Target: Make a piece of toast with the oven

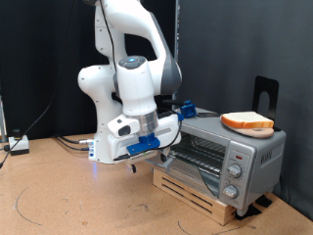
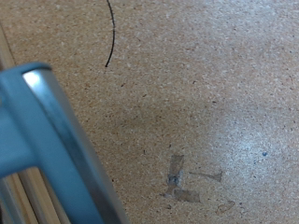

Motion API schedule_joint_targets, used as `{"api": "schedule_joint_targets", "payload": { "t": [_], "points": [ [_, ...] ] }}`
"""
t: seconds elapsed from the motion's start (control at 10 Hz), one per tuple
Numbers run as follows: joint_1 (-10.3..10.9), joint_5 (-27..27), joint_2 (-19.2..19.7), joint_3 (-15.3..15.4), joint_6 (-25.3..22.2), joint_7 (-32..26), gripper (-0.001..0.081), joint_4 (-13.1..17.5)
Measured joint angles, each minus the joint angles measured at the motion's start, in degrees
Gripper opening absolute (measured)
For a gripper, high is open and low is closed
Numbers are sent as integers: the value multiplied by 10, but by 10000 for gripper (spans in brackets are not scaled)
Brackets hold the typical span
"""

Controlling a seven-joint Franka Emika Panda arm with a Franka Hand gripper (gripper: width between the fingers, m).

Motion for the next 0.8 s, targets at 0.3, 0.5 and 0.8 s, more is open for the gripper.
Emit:
{"api": "schedule_joint_targets", "payload": {
  "t": [0.3, 0.5, 0.8],
  "points": [
    [0, -17, 1, 0, -21, 25, 810, 7],
    [-1, -31, 10, 0, -23, 44, 810, 12],
    [-3, -31, 22, -2, -20, 43, 810, 18]
  ]
}}
